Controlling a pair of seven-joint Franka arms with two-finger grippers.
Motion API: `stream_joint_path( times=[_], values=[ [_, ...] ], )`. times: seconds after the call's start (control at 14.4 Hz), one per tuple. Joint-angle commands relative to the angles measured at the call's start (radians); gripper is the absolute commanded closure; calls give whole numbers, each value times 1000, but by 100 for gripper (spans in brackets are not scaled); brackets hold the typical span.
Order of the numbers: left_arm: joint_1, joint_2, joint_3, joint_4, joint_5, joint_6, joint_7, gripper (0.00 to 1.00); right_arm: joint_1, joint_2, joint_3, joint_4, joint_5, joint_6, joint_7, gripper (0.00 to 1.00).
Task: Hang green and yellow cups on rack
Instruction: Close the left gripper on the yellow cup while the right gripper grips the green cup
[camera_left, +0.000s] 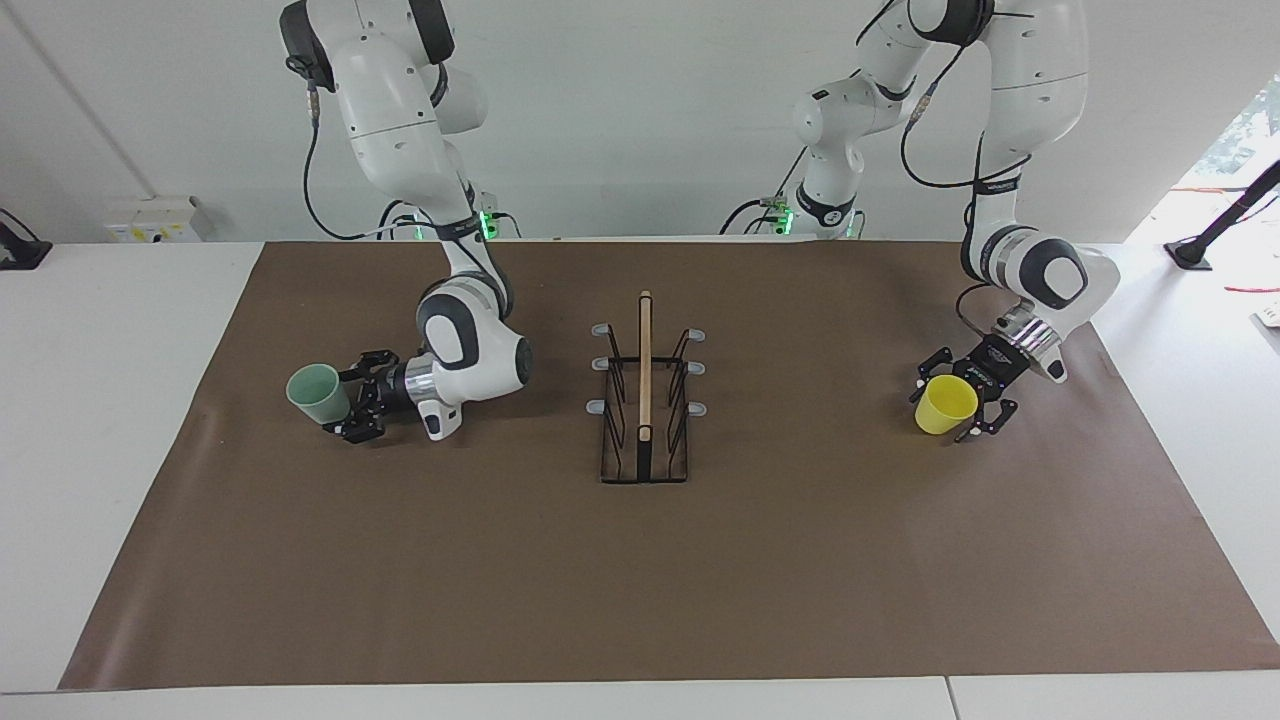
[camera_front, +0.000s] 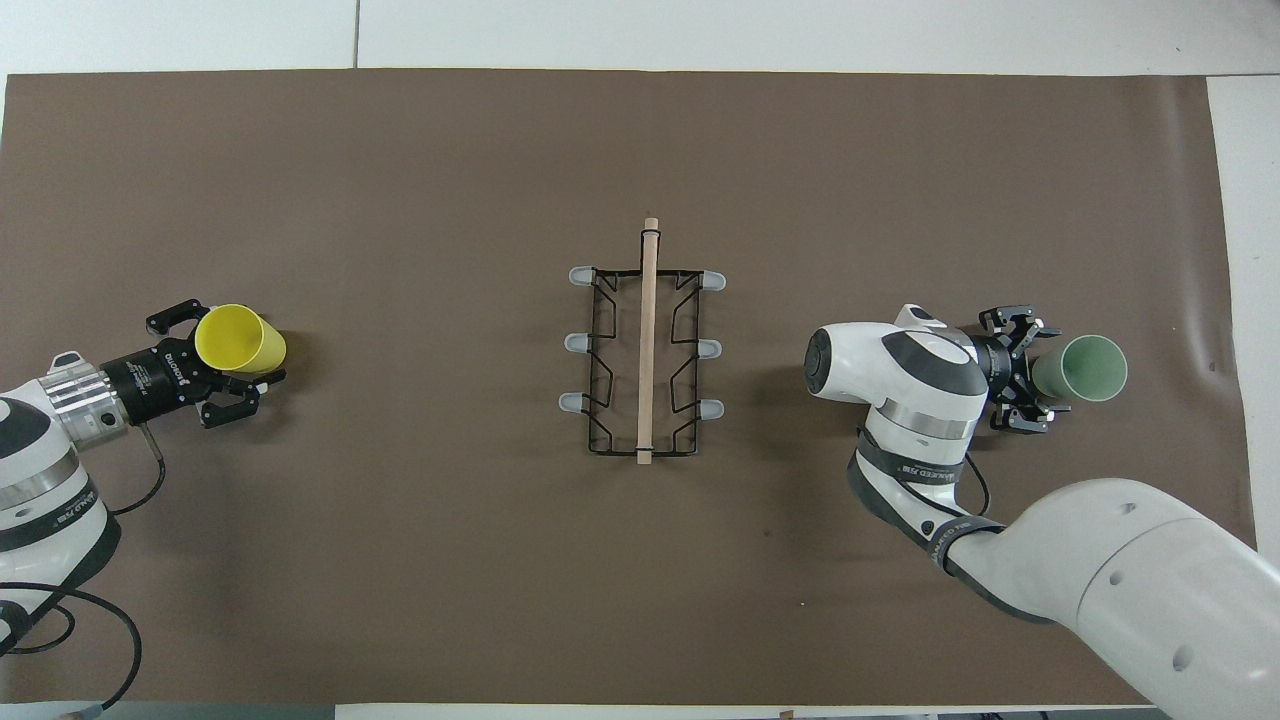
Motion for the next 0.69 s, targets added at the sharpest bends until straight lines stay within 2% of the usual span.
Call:
stream_joint_path(
  times=[0.0, 0.07, 0.28, 0.35, 0.42, 0.48, 0.55, 0.62],
  values=[
    [-10, -29, 3, -9, -23, 25, 31, 82, -22, -25, 7, -38, -67, 22, 31, 0],
    [-21, -31, 3, 11, -23, 28, 41, 100, -22, -25, 7, -39, -78, 22, 31, 0],
    [-28, -41, 6, 41, -21, 28, 27, 100, -24, -27, 7, -52, -87, 22, 49, 0],
    [-30, -60, 7, 49, -18, 30, 12, 100, -25, -27, 7, -56, -90, 21, 63, 3],
    [-33, -90, 6, 60, -4, 42, -17, 100, -25, -28, 7, -56, -90, 19, 79, 23],
    [-45, -122, 3, 66, 20, 68, -56, 100, -25, -28, 7, -59, -90, 15, 112, 53],
    [-80, -153, 4, 68, 83, 88, -112, 100, -25, -28, 7, -59, -90, 10, 133, 76],
    [-109, -181, 4, 80, 188, 91, -164, 100, -25, -28, 7, -59, -90, 12, 138, 83]
  ],
)
